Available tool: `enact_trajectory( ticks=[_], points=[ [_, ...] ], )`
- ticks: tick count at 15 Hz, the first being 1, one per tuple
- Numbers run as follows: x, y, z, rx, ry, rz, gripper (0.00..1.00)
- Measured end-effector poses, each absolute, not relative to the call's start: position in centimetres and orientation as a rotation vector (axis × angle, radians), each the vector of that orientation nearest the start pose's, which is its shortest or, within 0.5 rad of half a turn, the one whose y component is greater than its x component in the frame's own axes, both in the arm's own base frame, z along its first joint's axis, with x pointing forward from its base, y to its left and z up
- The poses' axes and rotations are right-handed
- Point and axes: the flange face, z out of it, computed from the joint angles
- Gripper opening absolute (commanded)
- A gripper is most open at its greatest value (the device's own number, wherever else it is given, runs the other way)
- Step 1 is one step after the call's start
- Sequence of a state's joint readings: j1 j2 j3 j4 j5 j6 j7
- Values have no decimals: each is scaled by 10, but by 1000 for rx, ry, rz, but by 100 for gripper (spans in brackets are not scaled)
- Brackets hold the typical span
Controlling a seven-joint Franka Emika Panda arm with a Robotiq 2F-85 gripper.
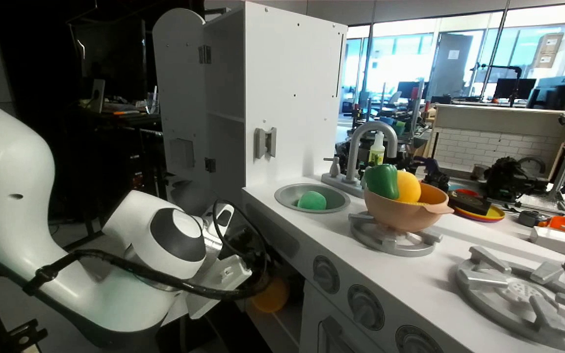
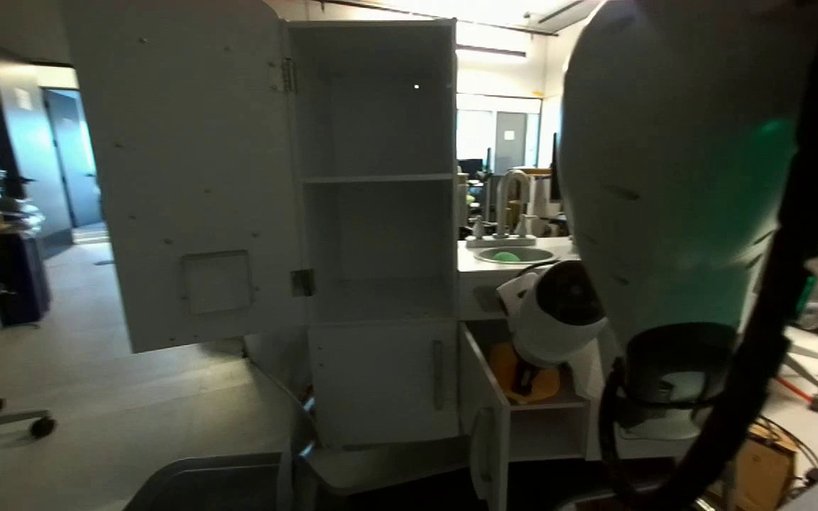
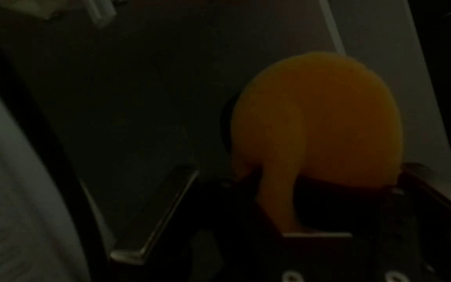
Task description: Put the blue bottle and the orange sponge in the top compartment of the cabinet under the sink the close the cabinet door
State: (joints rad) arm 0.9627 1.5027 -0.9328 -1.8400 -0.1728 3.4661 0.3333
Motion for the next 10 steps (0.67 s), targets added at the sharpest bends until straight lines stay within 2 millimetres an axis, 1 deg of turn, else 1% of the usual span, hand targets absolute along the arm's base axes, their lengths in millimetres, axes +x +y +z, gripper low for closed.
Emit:
enact_trajectory(
  ticks=[5,7,10],
  points=[
    [596,77,2,2147,904,742,0],
    [591,72,2,2122,906,738,0],
    [581,56,1,2081,898,696,0]
  ],
)
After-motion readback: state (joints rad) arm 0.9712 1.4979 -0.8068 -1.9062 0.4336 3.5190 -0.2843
